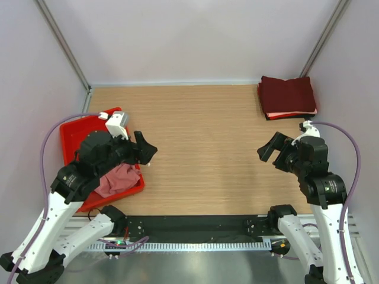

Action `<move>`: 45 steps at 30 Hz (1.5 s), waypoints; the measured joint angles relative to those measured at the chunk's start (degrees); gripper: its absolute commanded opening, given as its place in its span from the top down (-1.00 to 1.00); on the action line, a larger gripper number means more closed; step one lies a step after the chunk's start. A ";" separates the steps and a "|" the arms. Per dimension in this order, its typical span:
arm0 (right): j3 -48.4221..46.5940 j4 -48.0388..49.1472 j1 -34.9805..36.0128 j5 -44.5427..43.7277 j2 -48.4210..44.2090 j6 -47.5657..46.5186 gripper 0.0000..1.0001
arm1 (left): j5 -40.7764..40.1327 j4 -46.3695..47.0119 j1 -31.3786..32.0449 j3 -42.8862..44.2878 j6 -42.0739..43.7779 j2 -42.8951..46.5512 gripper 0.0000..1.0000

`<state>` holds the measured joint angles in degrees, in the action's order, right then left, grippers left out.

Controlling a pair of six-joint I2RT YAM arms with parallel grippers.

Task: Fold and stack the t-shirts
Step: Grab the tshirt from the pile, then move the tshirt to the center of the board

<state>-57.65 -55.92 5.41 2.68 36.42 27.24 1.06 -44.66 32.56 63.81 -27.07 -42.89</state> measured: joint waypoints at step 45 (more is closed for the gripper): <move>-0.90 -0.48 0.00 7.37 -6.88 4.22 -0.99 | -15.63 -4.24 -27.45 3.21 -25.27 -8.28 1.00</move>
<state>-58.54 -56.40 5.41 10.04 29.54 31.46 -14.57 -48.90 5.10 67.02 -52.34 -51.18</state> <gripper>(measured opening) 0.996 0.022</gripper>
